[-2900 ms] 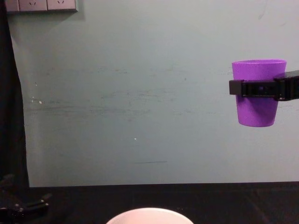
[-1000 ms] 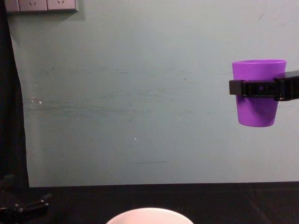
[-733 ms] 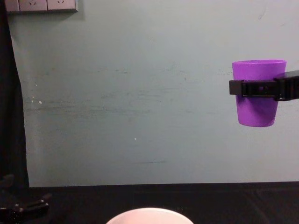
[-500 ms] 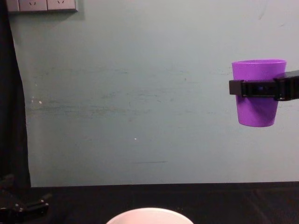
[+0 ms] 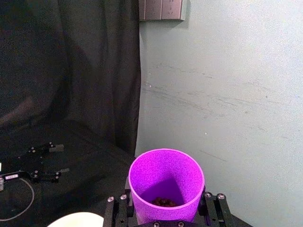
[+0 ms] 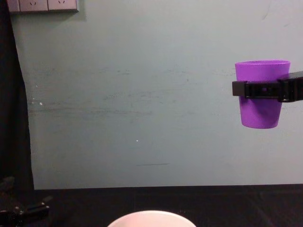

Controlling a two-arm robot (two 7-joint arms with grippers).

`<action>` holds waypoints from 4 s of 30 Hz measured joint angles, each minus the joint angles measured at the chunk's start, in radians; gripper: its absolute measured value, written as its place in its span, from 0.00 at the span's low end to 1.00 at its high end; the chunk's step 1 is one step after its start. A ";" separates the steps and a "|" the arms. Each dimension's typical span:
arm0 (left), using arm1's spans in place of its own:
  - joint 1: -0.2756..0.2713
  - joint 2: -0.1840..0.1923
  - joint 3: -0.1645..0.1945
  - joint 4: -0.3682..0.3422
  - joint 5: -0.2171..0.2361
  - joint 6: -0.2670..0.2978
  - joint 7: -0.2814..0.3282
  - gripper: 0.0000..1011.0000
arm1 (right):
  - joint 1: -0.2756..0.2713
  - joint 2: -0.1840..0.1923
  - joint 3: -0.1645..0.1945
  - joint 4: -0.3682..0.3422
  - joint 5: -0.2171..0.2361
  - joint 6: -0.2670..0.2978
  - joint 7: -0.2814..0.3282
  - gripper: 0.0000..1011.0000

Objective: Pick up the cup and pour the mung beans from the cup into the bowl.

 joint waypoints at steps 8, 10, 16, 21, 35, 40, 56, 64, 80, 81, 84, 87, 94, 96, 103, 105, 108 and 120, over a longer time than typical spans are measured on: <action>0.000 0.000 0.000 0.000 0.000 0.000 0.000 0.99 | 0.000 0.000 0.000 0.000 0.000 0.000 0.000 0.73; 0.000 0.000 0.000 0.000 0.000 0.000 0.000 0.99 | 0.000 0.000 0.000 0.000 0.000 0.000 0.000 0.73; 0.000 0.000 0.000 0.000 0.000 0.000 0.000 0.99 | 0.000 0.000 0.000 0.000 0.000 0.000 0.000 0.73; 0.000 0.000 0.000 0.000 0.000 0.000 0.000 0.99 | 0.000 0.000 0.000 0.000 0.000 0.000 0.000 0.73; 0.000 0.000 0.000 0.000 0.000 0.000 0.000 0.99 | 0.049 0.011 -0.024 0.032 0.009 0.023 0.008 0.73; 0.000 0.000 0.000 0.000 0.000 0.000 0.000 0.99 | 0.121 0.002 -0.090 0.095 -0.012 0.020 0.020 0.73; 0.000 0.000 0.000 0.000 0.000 0.000 0.000 0.99 | 0.297 0.016 -0.381 0.180 -0.411 0.109 -0.009 0.73; 0.000 0.000 0.000 0.000 0.000 0.000 0.000 0.99 | 0.397 0.056 -0.566 0.162 -0.670 0.180 0.040 0.73; 0.000 0.000 0.000 0.000 0.000 0.000 0.000 0.99 | 0.501 0.060 -0.741 0.147 -0.932 0.220 0.159 0.73; 0.000 0.000 0.000 0.000 0.000 0.000 0.000 0.99 | 0.510 0.057 -0.756 0.147 -0.955 0.223 0.170 0.73; 0.000 0.000 0.000 0.000 0.000 0.000 0.000 0.99 | 0.520 0.053 -0.771 0.149 -0.982 0.227 0.186 0.73; 0.000 0.000 0.000 0.000 0.000 0.000 0.000 0.99 | 0.534 0.045 -0.792 0.148 -1.021 0.232 0.210 0.73; 0.000 0.000 0.000 0.000 0.000 0.000 0.000 0.99 | 0.555 0.035 -0.831 0.146 -1.093 0.240 0.249 0.73; 0.000 0.000 0.000 0.000 0.000 0.000 0.000 0.99 | 0.559 0.033 -0.839 0.143 -1.109 0.242 0.256 0.73; 0.000 0.000 0.000 0.000 0.000 0.000 0.000 0.99 | 0.581 0.028 -0.878 0.132 -1.183 0.247 0.301 0.73; 0.000 0.000 0.000 0.000 0.000 0.000 0.000 0.99 | 0.589 0.025 -0.892 0.132 -1.210 0.248 0.318 0.73; 0.000 0.000 0.000 0.000 0.000 0.000 0.000 0.99 | 0.599 0.020 -0.908 0.133 -1.241 0.249 0.338 0.73; 0.000 0.000 0.000 0.000 0.000 0.000 0.000 0.99 | 0.621 -0.004 -0.949 0.149 -1.335 0.236 0.395 0.73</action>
